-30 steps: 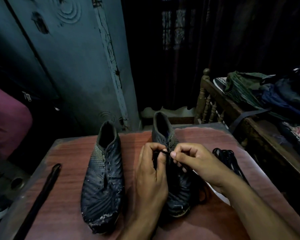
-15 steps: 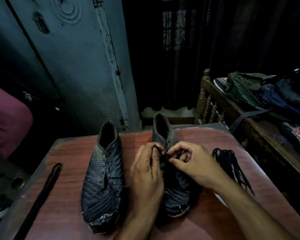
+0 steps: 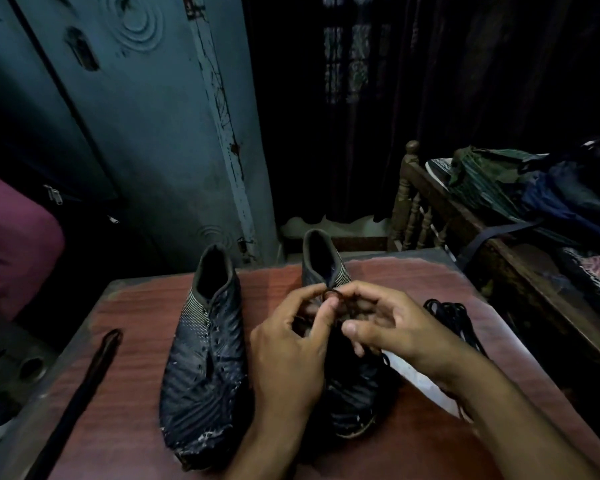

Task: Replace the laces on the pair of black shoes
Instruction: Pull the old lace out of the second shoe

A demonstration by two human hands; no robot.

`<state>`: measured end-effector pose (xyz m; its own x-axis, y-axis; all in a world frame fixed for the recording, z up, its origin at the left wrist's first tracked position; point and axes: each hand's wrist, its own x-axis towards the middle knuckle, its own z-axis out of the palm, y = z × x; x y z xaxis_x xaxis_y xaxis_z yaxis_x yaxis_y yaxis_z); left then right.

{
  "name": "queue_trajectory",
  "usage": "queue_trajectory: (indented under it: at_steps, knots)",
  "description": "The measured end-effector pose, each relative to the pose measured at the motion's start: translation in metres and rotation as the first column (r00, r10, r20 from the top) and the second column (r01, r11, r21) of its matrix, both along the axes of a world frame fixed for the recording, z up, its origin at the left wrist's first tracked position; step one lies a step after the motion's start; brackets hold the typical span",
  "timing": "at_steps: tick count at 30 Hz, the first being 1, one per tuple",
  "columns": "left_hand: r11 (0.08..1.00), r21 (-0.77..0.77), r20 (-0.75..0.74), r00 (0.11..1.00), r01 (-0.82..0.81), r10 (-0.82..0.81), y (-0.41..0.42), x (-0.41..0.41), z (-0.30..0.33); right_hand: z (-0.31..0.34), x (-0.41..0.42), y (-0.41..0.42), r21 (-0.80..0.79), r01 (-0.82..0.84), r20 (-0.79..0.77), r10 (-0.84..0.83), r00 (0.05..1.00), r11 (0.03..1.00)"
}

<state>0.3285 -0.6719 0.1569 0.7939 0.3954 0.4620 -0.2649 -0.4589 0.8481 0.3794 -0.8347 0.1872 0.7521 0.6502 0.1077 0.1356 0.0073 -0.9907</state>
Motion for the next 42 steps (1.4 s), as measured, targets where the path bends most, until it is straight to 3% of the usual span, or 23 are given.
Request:
queue_trajectory:
  at_steps: [3,8,11,15,18,20,22,24,26,30,32,35,42]
  knots:
    - [0.986,-0.118,-0.023,0.993,0.115,-0.118,0.0,0.0,0.003,-0.002,0.0,0.005,-0.039,0.057,0.037,-0.055,0.998,0.998]
    - [0.928,-0.205,-0.025,0.947,0.309,-0.321,-0.002,-0.004,0.008,-0.006,0.007,0.006,0.203,0.202,-0.175,-0.167,0.97,0.958]
    - [0.898,-0.186,-0.003,0.914,0.399,-0.406,-0.007,-0.007,0.01,-0.005,0.007,0.01,0.266,0.296,-0.24,-0.234,0.942,0.918]
    - [0.891,-0.249,0.069,0.925,0.379,-0.374,-0.005,-0.004,0.012,-0.005,0.016,0.005,0.265,0.486,-0.257,-0.425,0.868,0.833]
    - [0.964,-0.162,0.061,0.977,0.213,-0.206,0.007,0.002,0.006,-0.01,0.024,-0.004,0.223,0.556,-0.225,-0.512,0.829,0.801]
    - [0.996,0.01,-0.001,0.996,0.092,-0.092,0.015,0.007,-0.001,-0.016,0.026,-0.004,0.138,0.581,-0.147,-0.564,0.813,0.802]
    - [0.987,0.142,-0.073,0.995,0.074,-0.064,0.017,0.01,-0.006,-0.024,0.028,-0.004,-0.041,0.623,0.096,-0.617,0.781,0.781]
    - [0.975,0.207,-0.118,0.991,0.086,-0.062,0.017,0.01,-0.007,-0.03,0.027,-0.001,-0.208,0.647,0.374,-0.552,0.746,0.734]
    - [0.962,0.25,-0.144,0.987,0.11,-0.076,0.018,0.009,-0.008,-0.03,0.023,0.002,-0.256,0.649,0.493,-0.481,0.725,0.716]
    - [0.958,0.248,-0.166,0.981,0.145,-0.105,0.021,0.009,-0.009,-0.018,0.014,0.003,-0.202,0.586,0.601,-0.373,0.707,0.785]
    - [0.96,0.247,-0.144,0.985,0.133,-0.099,0.021,0.011,-0.011,-0.012,0.009,0.002,-0.275,0.467,0.591,-0.235,0.771,0.84]
    - [0.951,0.299,-0.107,0.993,0.077,-0.047,0.019,0.011,-0.014,-0.017,0.005,0.004,-0.444,0.368,0.601,-0.033,0.799,0.817]
    - [0.851,0.526,-0.06,0.997,-0.006,0.044,0.009,-0.005,-0.01,-0.022,0.01,0.0,-0.315,0.501,0.673,-0.182,0.717,0.806]
